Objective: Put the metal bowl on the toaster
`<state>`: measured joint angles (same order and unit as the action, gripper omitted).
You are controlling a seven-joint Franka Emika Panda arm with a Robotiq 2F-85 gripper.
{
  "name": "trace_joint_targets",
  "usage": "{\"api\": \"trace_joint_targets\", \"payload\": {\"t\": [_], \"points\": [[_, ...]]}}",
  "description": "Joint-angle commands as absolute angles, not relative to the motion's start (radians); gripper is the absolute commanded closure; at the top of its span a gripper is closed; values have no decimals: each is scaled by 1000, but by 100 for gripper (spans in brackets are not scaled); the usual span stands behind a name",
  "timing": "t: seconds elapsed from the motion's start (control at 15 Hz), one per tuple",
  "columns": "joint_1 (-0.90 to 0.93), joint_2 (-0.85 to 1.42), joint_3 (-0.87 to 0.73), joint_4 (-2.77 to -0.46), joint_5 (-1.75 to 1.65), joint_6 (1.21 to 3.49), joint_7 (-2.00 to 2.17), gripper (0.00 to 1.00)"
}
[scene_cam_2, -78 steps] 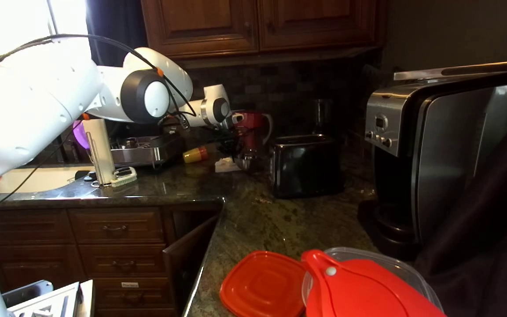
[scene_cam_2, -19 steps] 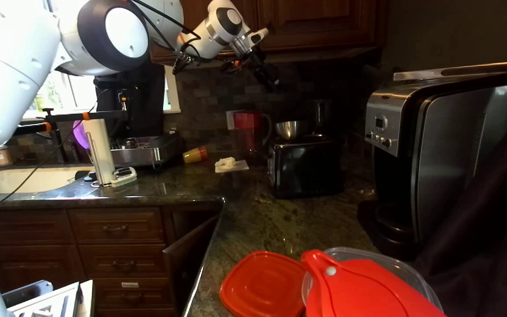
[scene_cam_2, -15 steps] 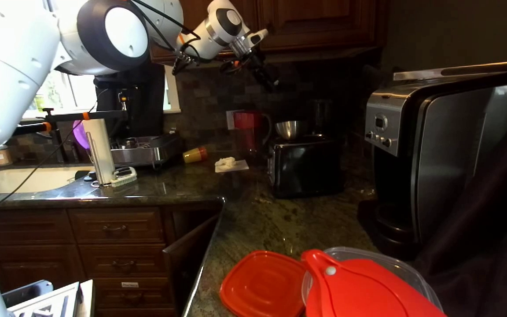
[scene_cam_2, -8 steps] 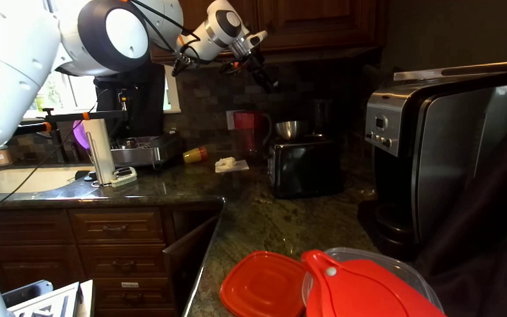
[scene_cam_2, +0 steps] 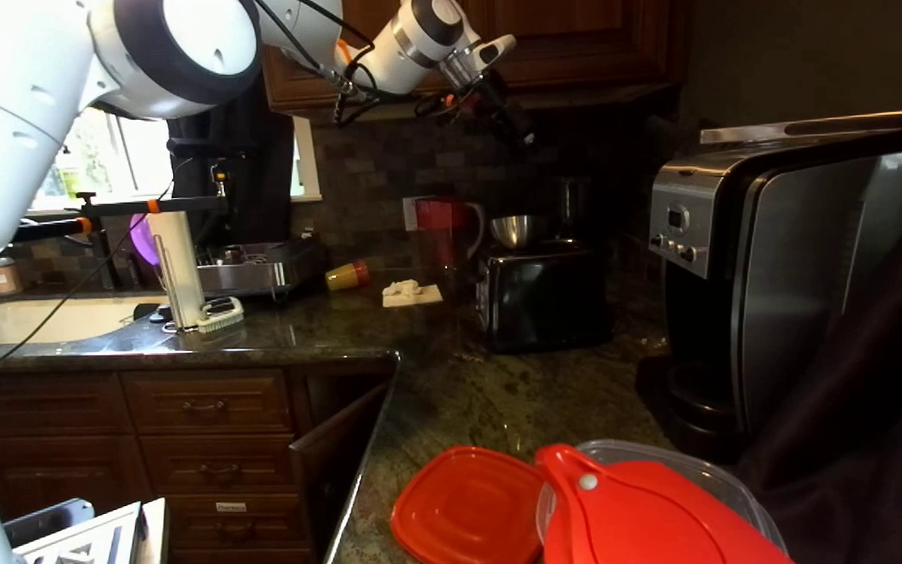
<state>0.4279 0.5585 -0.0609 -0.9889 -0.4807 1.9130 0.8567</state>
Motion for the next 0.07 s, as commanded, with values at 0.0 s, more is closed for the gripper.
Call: {"api": "trace_joint_targets", "payload": {"t": [0.0], "points": [[422, 548, -62, -1003, -481, 1913, 863, 0]]}}
